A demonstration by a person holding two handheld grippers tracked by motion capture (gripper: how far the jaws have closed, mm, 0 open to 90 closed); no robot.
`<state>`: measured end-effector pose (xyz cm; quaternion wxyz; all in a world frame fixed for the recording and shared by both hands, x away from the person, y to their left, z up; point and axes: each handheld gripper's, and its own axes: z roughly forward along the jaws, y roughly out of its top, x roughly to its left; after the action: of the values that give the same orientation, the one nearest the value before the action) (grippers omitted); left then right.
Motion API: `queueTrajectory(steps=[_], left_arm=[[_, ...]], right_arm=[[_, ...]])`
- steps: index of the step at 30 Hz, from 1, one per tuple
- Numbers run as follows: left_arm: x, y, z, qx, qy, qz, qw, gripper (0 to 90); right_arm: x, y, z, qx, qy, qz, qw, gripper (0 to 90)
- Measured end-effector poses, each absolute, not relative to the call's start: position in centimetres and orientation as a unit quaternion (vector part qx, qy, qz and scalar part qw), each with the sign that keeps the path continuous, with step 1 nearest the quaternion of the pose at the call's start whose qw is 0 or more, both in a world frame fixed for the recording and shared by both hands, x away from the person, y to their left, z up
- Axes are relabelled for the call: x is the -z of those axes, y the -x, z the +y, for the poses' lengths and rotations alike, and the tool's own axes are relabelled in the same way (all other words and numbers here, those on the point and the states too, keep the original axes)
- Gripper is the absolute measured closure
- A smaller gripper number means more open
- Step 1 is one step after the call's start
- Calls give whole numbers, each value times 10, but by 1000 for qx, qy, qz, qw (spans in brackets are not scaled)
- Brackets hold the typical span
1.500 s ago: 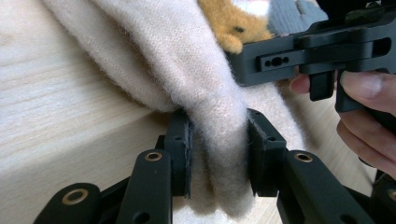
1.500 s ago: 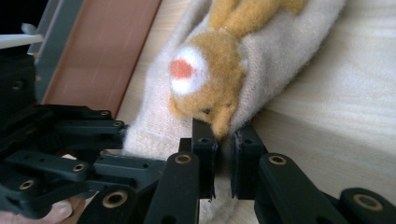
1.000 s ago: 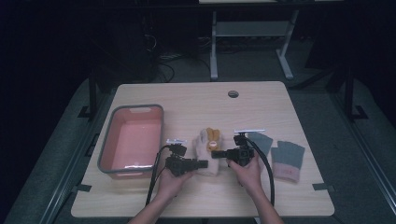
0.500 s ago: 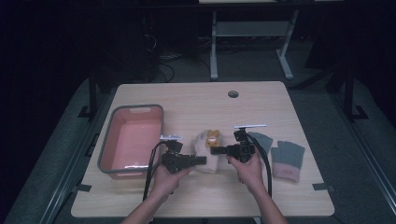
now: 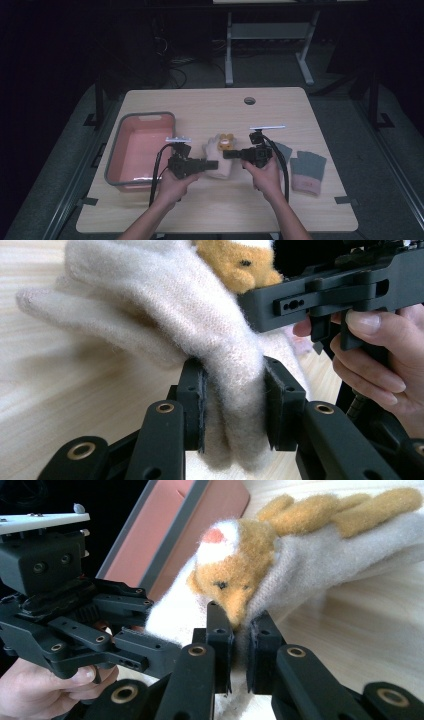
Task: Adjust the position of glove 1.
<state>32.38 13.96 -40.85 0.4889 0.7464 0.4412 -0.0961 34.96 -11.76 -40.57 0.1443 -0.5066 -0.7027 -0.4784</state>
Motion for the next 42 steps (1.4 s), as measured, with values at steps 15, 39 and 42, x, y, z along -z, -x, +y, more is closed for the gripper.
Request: queueTrajectory(steps=[15,39,42], left_arm=[[377,-338,154,78,-753,429,494,661],[350,-353,181,68,-745,434,502,662],[346,-354,186,66,-745,433,503,662]], right_arm=[[379,-363,-106,497,498,-697,143,829],[354,-386,-80,504,480,-702,150,829],[350,-388,-77,504,476,-706,148,829]])
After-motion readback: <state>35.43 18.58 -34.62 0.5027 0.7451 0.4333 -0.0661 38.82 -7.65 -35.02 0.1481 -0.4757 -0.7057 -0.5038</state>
